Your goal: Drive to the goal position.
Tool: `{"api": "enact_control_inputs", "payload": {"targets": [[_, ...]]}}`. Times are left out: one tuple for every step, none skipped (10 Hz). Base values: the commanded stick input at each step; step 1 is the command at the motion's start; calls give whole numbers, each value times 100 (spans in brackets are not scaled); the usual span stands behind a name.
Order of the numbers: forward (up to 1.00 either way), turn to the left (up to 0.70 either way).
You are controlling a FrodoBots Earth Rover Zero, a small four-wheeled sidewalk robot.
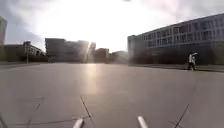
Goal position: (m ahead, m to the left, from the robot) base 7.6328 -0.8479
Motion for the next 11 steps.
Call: {"api": "enact_control_inputs", "payload": {"targets": [[100, 0], [100, 0], [100, 0], [100, 0], [100, 0], [100, 0], [100, 0], [100, 0], [100, 0], [100, 0], [100, 0]]}}
